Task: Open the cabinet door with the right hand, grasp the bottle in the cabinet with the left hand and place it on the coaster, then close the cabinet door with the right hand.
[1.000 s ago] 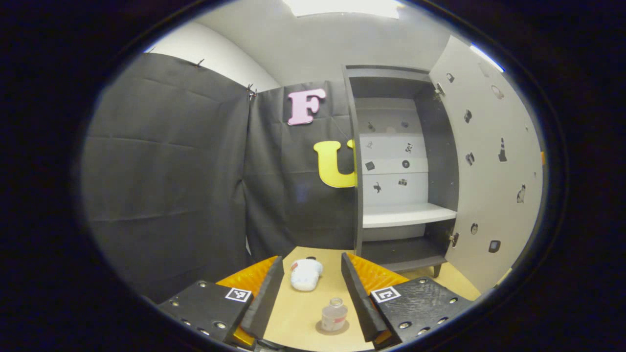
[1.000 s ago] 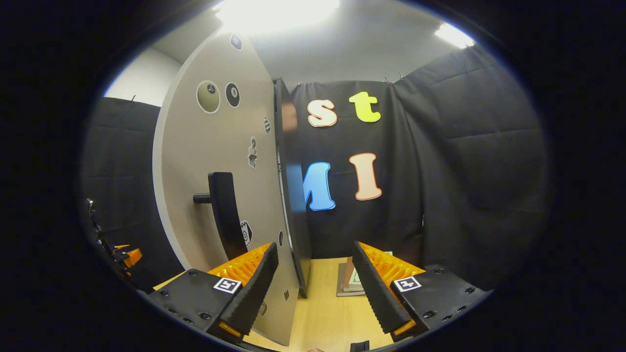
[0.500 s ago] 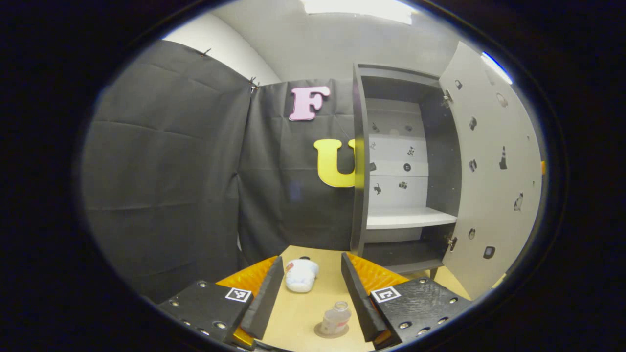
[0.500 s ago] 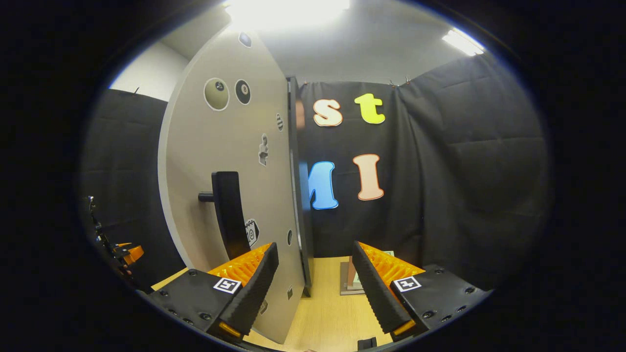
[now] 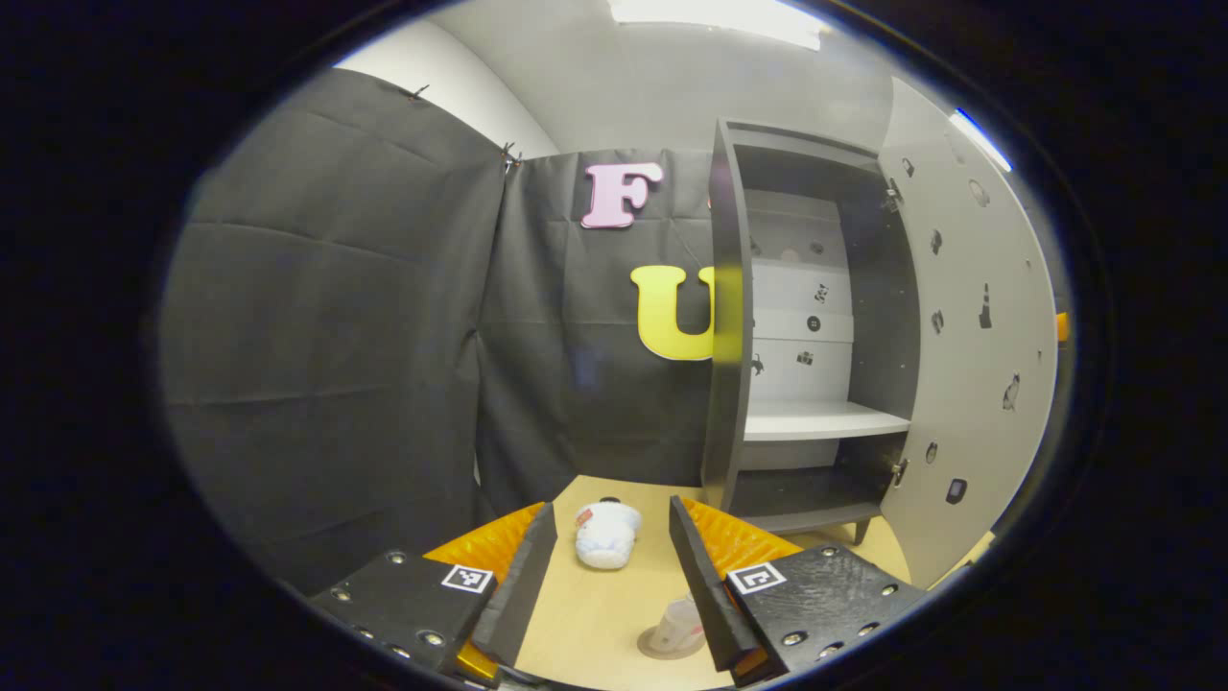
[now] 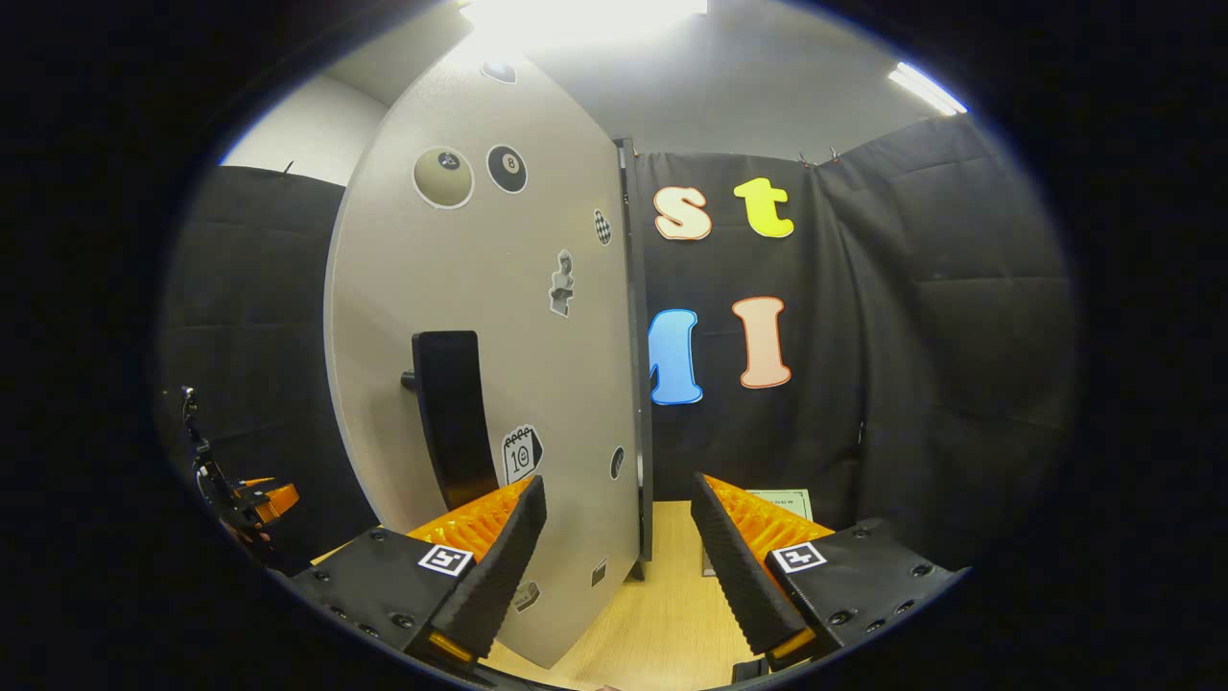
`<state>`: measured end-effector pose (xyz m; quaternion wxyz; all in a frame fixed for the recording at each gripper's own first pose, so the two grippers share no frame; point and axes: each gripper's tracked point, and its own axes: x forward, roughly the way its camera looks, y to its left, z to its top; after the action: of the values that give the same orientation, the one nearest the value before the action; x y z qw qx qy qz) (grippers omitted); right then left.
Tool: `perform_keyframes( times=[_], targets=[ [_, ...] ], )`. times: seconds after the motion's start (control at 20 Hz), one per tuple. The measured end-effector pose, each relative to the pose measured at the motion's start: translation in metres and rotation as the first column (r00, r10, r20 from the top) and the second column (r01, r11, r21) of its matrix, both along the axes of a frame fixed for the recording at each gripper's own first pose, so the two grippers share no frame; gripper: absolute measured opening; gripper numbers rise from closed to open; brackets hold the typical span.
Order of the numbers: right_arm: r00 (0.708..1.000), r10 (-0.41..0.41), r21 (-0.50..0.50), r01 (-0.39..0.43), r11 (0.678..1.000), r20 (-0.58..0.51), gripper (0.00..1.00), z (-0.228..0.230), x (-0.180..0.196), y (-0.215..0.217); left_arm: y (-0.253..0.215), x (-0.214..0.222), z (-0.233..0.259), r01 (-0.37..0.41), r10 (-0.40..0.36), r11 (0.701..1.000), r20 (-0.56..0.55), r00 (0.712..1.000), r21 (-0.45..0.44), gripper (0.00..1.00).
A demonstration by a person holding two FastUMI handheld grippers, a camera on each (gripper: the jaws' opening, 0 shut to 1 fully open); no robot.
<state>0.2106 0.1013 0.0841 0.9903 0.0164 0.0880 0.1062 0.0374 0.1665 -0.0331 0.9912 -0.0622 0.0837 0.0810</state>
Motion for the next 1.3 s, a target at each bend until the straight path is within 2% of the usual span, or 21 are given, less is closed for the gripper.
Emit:
perform_keyframes(
  times=[0.75, 0.9, 1.3],
  targets=[
    [0.996, 0.091, 0.039, -0.091, 0.995, 0.009, 0.97, -0.005, 0.019, 0.08, 0.057, -0.01, -0.016, -0.042, 0.041, 0.999, -0.015, 0.999, -0.021, 0.73],
    [0.994, 0.11, 0.056, -0.11, 0.992, 0.01, 0.97, -0.007, 0.024, 0.097, 0.071, -0.017, -0.018, -0.055, 0.055, 0.998, -0.018, 0.998, -0.016, 0.71],
    [0.989, 0.15, 0.067, -0.148, 0.987, -0.02, 0.98, -0.032, 0.049, 0.135, 0.096, -0.035, -0.03, -0.088, 0.087, 0.996, -0.037, 0.995, -0.01, 0.71]
  ],
)
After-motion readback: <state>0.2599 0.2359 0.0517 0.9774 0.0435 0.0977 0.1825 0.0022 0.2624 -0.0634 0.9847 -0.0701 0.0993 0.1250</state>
